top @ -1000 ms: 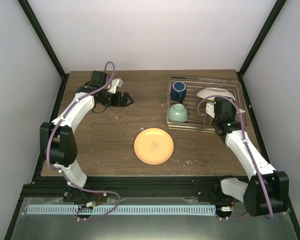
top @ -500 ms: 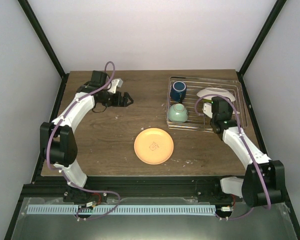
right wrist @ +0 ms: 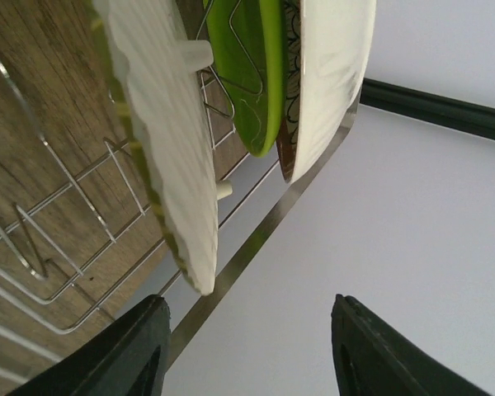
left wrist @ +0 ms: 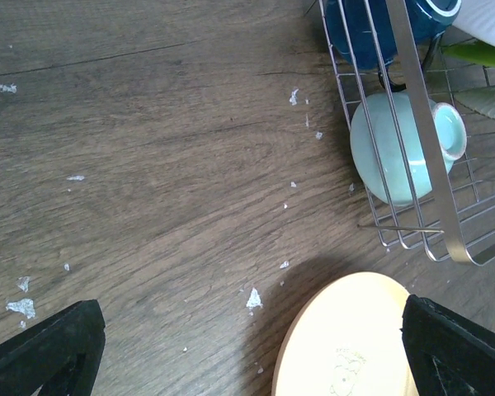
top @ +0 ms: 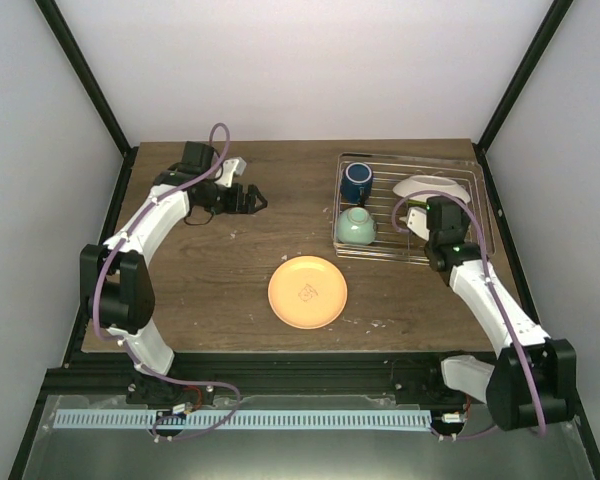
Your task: Load the mixed dishes into the dish rack
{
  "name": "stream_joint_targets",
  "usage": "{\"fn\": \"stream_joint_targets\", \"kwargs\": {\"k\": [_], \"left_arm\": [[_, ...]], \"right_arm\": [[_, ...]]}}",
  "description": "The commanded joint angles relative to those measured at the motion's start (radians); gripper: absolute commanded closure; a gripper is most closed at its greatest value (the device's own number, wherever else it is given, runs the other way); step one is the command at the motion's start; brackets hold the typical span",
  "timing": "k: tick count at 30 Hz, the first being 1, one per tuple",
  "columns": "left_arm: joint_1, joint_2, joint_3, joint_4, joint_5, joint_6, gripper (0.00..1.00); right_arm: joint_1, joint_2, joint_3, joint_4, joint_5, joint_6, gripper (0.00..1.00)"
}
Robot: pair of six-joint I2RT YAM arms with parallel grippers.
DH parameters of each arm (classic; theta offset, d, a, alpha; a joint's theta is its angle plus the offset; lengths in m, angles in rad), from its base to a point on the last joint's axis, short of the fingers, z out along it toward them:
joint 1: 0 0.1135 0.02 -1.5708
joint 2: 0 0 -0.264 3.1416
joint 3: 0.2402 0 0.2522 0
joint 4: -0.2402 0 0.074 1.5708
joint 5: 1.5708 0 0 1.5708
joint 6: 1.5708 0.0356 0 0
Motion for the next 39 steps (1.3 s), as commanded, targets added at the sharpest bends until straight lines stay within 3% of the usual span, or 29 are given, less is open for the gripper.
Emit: {"fn": "stream_joint_targets", "kwargs": {"k": [1, 5, 10, 14, 22, 31, 39], "left_arm": [[0.000, 0.001, -0.015, -0.002, 0.021, -0.015, 0.00], [-0.008, -0.015, -0.048, -0.001, 0.034, -0.020, 0.00], [-0.031, -0.007, -0.044, -0.060, 0.029, 0.018, 0.00], [-0.080, 0.018, -0.022, -0.157, -0.018, 0.057, 0.00], [-0.194, 0.080, -0.013, -0.252, -0.179, 0.044, 0.00], [-0.248, 0.133, -0.038, -0.277, -0.315, 0.040, 0.00], [-0.295, 0.198, -0.089, -0.237, -0.298, 0.074, 0.04]], "right_arm": [[0.018, -0.076, 0.051, -0.118, -0.066, 0.081, 0.43], [0.098, -0.126, 0.060, -0.178, -0.138, 0.151, 0.36], [0.219, -0.126, 0.093, -0.055, -0.261, 0.313, 0.29], [0.266, 0.008, 0.223, -0.007, -0.373, 0.538, 0.23], [0.272, 0.325, 0.600, -0.069, -0.530, 0.972, 0.23], [0.272, 0.459, 0.867, -0.107, -0.610, 1.102, 0.24], [0.272, 0.489, 0.908, -0.140, -0.611, 1.121, 0.24]]}}
